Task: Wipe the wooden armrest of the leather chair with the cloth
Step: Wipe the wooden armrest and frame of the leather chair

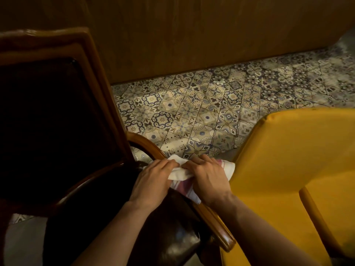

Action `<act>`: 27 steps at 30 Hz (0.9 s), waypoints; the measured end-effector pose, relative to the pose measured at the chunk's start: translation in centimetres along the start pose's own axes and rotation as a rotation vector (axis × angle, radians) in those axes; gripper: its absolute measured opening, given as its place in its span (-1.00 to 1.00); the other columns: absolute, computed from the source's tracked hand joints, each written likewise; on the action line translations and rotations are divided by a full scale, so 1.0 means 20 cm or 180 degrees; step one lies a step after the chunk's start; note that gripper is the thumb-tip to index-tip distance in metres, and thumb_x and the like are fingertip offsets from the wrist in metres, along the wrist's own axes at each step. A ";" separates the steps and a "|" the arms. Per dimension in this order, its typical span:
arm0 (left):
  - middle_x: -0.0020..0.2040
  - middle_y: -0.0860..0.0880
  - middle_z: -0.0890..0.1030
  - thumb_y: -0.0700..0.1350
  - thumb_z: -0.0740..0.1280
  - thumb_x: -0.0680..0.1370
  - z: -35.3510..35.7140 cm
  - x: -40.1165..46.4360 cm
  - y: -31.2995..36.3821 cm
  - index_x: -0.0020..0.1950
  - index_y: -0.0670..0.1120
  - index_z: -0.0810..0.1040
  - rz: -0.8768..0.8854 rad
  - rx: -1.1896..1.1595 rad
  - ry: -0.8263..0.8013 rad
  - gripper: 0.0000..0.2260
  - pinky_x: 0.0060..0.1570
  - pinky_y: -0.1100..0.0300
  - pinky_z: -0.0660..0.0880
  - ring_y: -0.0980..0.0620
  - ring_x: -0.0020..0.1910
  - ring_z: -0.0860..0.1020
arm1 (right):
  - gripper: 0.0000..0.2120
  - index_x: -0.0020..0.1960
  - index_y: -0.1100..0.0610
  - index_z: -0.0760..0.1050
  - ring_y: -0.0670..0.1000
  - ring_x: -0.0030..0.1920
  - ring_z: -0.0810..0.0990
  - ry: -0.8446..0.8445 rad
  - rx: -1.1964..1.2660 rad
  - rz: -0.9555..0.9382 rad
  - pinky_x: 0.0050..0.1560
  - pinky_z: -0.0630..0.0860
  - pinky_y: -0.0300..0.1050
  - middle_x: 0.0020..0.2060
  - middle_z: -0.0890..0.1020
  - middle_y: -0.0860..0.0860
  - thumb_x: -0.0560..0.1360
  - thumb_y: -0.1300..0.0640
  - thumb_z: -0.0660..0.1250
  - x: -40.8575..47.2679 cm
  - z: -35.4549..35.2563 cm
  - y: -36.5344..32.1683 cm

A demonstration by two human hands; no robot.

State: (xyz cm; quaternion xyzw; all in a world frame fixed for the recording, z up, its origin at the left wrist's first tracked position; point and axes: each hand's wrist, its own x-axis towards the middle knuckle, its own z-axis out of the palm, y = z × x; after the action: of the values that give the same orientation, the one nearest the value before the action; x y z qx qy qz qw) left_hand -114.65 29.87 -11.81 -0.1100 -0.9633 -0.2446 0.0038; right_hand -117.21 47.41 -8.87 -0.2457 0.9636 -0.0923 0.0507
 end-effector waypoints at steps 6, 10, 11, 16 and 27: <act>0.28 0.07 0.55 -0.31 0.36 0.44 0.12 0.13 -0.23 0.30 0.03 0.51 0.0108 -0.0052 -0.0274 -0.53 0.26 0.12 0.41 0.05 0.27 0.41 | -0.61 0.29 -0.01 0.52 0.11 0.14 0.46 -0.0377 0.0319 0.0056 0.06 0.41 -0.01 0.09 0.61 0.00 0.47 0.14 0.29 0.19 0.21 0.01; 0.23 0.10 0.57 -0.22 0.41 0.45 0.14 0.15 -0.28 0.28 0.05 0.53 0.0209 -0.0148 -0.0334 -0.58 0.17 0.11 0.49 0.06 0.24 0.43 | -0.64 0.23 -0.02 0.56 0.10 0.18 0.48 -0.0527 0.0386 0.0125 0.08 0.43 -0.04 0.16 0.61 -0.02 0.44 0.13 0.31 0.27 0.24 0.05; 0.22 0.10 0.57 -0.20 0.42 0.45 0.14 0.15 -0.29 0.28 0.04 0.53 0.0235 -0.0155 -0.0350 -0.59 0.16 0.11 0.49 0.06 0.23 0.43 | -0.63 0.24 -0.02 0.56 0.10 0.20 0.48 -0.0610 0.0395 0.0110 0.11 0.44 -0.04 0.18 0.60 -0.02 0.44 0.13 0.31 0.28 0.24 0.05; 0.25 0.11 0.55 -0.19 0.41 0.48 0.13 0.17 -0.34 0.32 0.02 0.51 0.0234 -0.0167 -0.0390 -0.59 0.20 0.14 0.45 0.09 0.24 0.39 | -0.68 0.21 -0.05 0.55 0.08 0.18 0.49 -0.0685 0.0293 0.0044 0.03 0.42 -0.06 0.10 0.61 -0.04 0.47 0.12 0.29 0.36 0.22 0.05; 0.18 0.07 0.59 -0.22 0.40 0.48 0.05 0.30 -0.48 0.29 0.02 0.53 0.0104 -0.0263 -0.0293 -0.61 0.17 0.08 0.46 0.02 0.20 0.43 | -0.71 0.18 -0.05 0.57 0.15 0.11 0.54 -0.0579 0.0379 0.0222 0.01 0.41 -0.03 0.06 0.62 0.03 0.48 0.11 0.30 0.56 0.23 -0.04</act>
State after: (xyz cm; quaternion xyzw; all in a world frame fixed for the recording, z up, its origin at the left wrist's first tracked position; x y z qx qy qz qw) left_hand -122.49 23.33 -16.95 -0.1369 -0.9497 -0.2788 -0.0410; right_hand -125.93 40.61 -13.75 -0.2159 0.9558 -0.1248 0.1556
